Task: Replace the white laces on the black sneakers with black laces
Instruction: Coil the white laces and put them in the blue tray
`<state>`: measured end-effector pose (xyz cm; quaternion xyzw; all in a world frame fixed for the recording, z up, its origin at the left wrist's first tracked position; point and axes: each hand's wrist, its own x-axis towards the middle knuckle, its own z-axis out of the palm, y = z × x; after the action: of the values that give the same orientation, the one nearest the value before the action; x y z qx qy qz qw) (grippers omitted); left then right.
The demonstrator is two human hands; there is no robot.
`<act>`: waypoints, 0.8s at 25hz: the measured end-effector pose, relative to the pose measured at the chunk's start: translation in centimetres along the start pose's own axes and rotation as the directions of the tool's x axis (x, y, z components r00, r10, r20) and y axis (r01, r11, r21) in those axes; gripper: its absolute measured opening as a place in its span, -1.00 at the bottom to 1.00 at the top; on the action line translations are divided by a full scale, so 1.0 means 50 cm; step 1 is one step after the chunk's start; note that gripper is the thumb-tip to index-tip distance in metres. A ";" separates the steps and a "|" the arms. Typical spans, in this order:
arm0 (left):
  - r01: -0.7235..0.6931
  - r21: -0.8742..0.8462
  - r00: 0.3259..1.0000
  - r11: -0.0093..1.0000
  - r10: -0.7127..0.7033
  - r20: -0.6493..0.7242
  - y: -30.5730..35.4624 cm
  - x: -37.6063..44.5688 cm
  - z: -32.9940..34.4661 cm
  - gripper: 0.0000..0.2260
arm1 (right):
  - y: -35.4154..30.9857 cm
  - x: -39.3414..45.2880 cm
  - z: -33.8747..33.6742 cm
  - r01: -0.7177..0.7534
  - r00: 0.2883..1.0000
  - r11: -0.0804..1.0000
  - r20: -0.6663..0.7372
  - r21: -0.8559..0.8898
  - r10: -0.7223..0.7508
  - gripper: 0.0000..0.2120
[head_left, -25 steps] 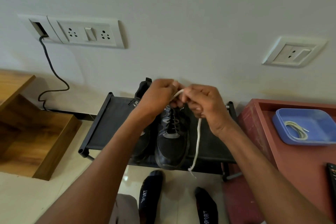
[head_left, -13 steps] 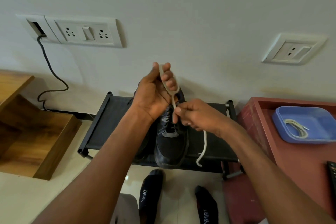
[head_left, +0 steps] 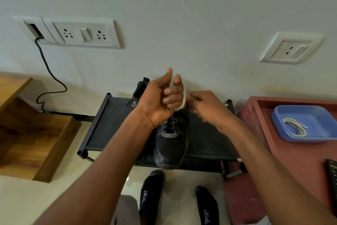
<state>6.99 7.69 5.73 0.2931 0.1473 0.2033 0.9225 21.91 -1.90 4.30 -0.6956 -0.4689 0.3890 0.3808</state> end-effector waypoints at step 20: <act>0.188 0.237 0.962 0.953 -0.129 -0.242 -0.032 0.017 -0.001 -0.55 | -0.033 -0.015 0.022 0.053 0.932 0.863 -0.334 0.503 0.137 -0.88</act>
<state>8.17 6.91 4.58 0.3727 0.2987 0.1391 0.8675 20.16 -1.97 5.45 -0.6412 -0.2580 0.3726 0.6192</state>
